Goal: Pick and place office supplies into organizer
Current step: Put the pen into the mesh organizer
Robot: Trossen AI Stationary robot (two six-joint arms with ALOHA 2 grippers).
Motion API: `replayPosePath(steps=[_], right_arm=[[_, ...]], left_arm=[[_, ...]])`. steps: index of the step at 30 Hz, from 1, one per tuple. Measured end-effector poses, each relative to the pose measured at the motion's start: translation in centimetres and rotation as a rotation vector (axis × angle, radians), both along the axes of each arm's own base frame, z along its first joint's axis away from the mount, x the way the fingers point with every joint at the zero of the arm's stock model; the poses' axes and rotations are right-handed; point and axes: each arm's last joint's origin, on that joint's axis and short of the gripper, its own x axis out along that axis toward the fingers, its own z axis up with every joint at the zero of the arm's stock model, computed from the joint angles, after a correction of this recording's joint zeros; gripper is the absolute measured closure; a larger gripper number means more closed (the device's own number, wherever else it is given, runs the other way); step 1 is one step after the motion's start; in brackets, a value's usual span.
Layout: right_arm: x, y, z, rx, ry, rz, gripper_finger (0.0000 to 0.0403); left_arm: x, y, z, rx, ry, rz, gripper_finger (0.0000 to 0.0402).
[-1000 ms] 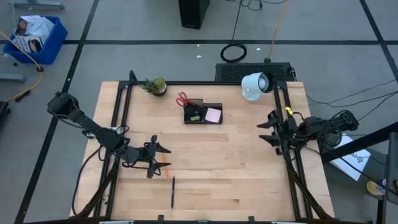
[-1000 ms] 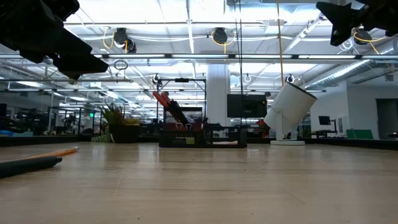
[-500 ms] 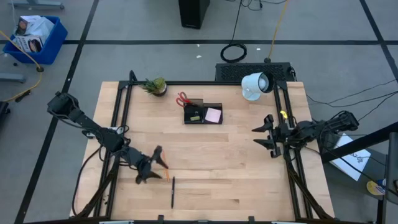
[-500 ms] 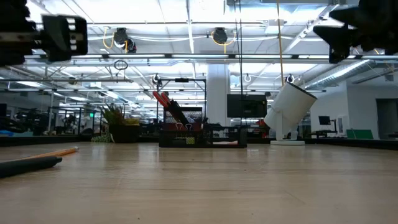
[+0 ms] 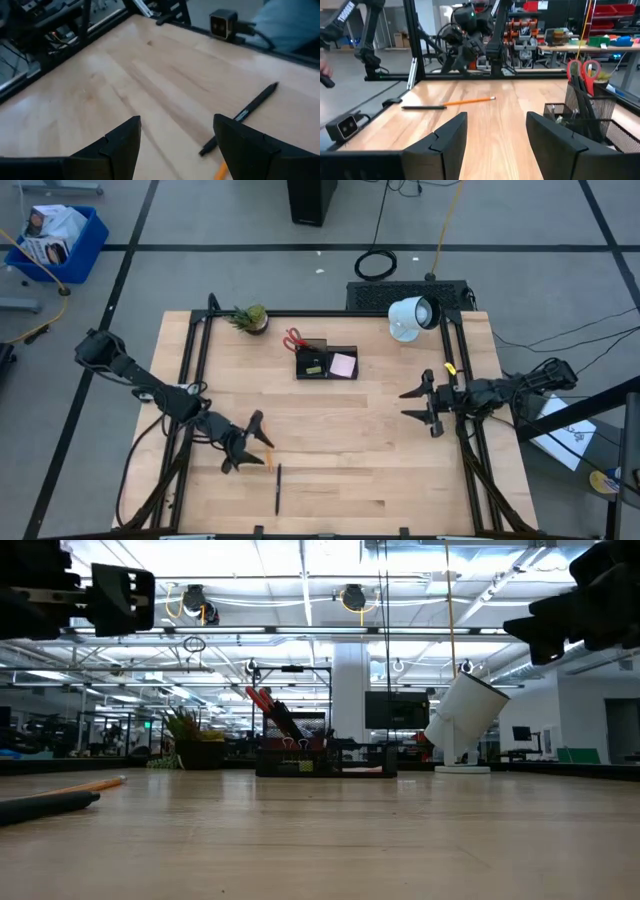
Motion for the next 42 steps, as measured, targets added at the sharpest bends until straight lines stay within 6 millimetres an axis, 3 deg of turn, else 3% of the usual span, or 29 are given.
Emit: replayPosePath(steps=[7,11,16,22,26,31,42], right_arm=[[0.0,0.0,0.0,0.0,0.001,0.0,0.0209],[0.0,0.0,0.0,0.0,0.002,0.0,0.0209],[0.0,0.0,0.0,-0.001,0.003,0.0,0.0209],[0.0,0.0,0.0,-0.001,0.003,0.0,0.0209],[0.0,0.0,0.0,-0.001,0.004,0.0,0.0209],[0.0,0.0,0.0,-0.001,0.003,0.0,0.0209],[0.0,0.0,-0.1,-0.001,0.004,0.0,0.0209]], left_arm=[[0.1,-0.4,0.8,-0.168,-0.005,0.042,0.0146],[0.5,-0.8,1.3,-0.083,-0.144,-0.043,0.0146],[1.0,-0.8,0.7,-0.027,-0.162,-0.136,0.0146],[3.0,-0.2,-0.4,0.148,-0.214,-0.335,0.0146],[4.6,-0.3,-1.0,0.108,-0.146,-0.366,0.0146],[6.7,-0.7,0.2,-0.029,-0.087,-0.383,0.0146],[7.2,-0.9,0.2,-0.09,0.087,-0.339,0.0146]])
